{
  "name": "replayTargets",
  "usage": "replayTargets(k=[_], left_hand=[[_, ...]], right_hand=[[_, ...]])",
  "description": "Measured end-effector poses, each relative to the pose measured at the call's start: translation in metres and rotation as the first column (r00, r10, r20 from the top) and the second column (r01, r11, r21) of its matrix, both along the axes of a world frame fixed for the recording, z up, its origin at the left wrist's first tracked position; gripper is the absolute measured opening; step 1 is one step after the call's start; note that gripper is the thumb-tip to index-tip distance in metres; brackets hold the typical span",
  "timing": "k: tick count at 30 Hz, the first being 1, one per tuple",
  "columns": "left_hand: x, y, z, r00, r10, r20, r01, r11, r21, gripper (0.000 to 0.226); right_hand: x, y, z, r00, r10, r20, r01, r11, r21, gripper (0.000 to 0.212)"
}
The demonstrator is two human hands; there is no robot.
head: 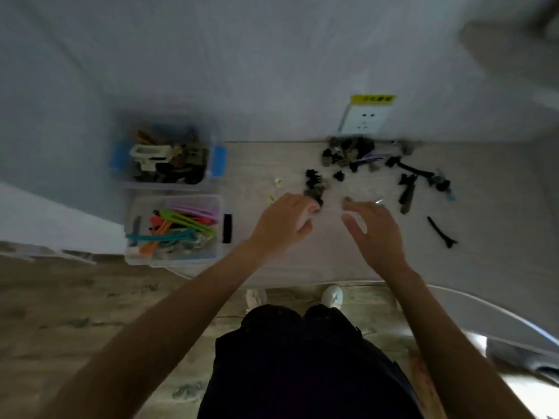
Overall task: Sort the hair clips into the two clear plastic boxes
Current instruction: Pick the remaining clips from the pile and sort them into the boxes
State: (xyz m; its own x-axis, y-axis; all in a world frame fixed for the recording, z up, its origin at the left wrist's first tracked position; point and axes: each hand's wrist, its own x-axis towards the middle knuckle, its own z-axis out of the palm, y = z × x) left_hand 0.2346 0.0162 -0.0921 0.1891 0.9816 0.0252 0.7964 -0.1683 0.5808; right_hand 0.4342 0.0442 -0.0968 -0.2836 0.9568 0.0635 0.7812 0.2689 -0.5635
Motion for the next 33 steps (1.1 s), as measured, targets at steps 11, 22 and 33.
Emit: replayTargets(k=[11, 22, 33], left_hand=[[0.191, 0.111, -0.033, 0.999, -0.013, -0.048, 0.001, 0.970, -0.243, 0.049], [0.208, 0.115, -0.059, 0.979, 0.008, -0.205, -0.041, 0.987, -0.154, 0.032], [0.204, 0.124, -0.055, 0.982, 0.070, -0.177, -0.105, 0.974, -0.200, 0.035]], right_hand=[[0.173, 0.036, -0.045, 0.918, -0.206, 0.338, 0.302, 0.917, -0.261, 0.032], [0.204, 0.100, -0.034, 0.916, -0.400, 0.026, 0.396, 0.892, -0.217, 0.017], [0.186, 0.146, -0.057, 0.940, -0.283, 0.188, 0.325, 0.912, -0.251, 0.030]])
